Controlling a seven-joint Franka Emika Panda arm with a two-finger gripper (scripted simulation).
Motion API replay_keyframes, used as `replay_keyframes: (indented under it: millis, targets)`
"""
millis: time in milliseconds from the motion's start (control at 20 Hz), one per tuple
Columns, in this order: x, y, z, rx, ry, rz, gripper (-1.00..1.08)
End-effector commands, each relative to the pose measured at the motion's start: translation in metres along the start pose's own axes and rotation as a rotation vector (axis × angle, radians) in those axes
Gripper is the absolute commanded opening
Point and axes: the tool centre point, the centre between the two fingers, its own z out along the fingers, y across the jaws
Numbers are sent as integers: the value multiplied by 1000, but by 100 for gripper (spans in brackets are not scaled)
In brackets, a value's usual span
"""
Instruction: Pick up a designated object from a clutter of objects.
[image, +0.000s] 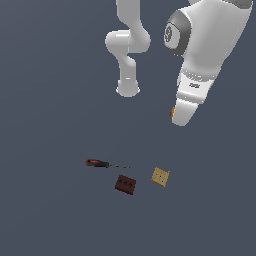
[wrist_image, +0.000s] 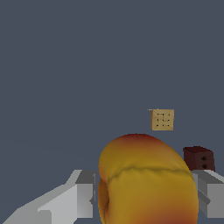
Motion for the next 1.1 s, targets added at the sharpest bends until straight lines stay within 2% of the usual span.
replay_keyframes:
  millis: [0,500,1050]
  targets:
    - [10,-6,-27,0,0,0,-100]
    - [39,-21,-102,0,0,2,-100]
    - [50,-24,-127,0,0,3,-100]
